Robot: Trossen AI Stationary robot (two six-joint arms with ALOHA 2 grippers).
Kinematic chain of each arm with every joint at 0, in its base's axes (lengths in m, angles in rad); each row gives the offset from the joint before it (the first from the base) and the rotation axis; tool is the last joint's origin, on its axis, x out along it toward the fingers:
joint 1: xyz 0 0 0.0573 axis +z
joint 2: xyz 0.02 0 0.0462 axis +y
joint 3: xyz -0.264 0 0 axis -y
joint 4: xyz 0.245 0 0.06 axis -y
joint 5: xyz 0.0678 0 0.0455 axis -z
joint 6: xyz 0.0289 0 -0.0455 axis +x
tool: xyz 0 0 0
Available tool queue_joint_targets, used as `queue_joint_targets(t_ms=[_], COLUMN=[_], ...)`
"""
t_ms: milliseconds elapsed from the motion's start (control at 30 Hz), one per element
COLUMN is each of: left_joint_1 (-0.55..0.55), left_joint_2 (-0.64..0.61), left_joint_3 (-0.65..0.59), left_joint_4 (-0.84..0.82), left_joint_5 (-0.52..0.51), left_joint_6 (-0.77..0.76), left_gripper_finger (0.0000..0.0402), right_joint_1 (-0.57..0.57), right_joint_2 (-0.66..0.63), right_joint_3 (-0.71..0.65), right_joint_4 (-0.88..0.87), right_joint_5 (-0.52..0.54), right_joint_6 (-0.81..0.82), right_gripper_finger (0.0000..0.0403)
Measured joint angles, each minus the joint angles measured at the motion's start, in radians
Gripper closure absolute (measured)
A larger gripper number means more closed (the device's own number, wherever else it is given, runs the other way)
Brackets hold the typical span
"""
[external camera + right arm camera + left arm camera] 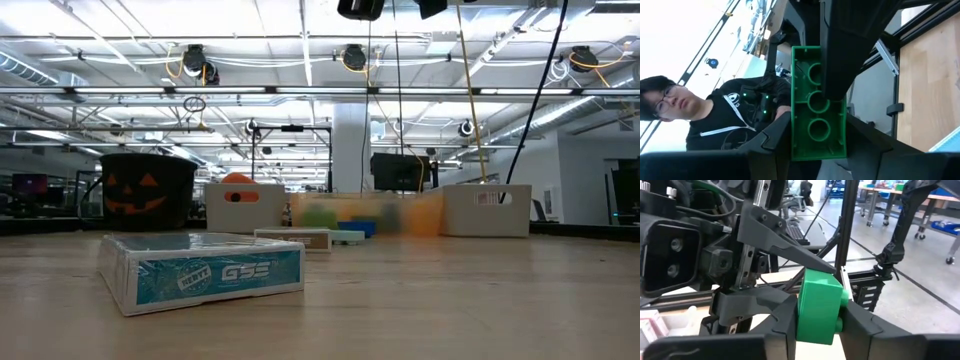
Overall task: Pick & Place Toys
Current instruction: Put the dark green game piece into the orange bin
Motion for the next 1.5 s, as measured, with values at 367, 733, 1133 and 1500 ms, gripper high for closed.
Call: queue_joint_targets(t_ms=[367,733,1133,1500], left_joint_1=[0.002,0.015,0.102,0.182], left_joint_2=[-0.001,-0.052,-0.188,-0.175], left_joint_3=[0.0,-0.001,0.0,0.0], left_joint_4=[0.001,-0.041,-0.265,-0.365], left_joint_5=[0.032,0.069,0.067,0.082], left_joint_6=[-0.083,-0.164,-0.336,-0.481], left_gripper_finger=[0.0292,0.03,0.0305,0.0301], right_joint_1=[0.001,-0.075,-0.173,-0.165], right_joint_2=[0.0,0.0,-0.013,-0.011], right_joint_3=[0.0,0.0,0.001,0.056], right_joint_4=[-0.003,0.064,0.172,0.163], right_joint_5=[0.015,-0.01,0.145,0.466], right_joint_6=[0.011,0.063,-0.035,-0.313], right_gripper_finger=[0.0216,0.0138,0.0123,0.0136])
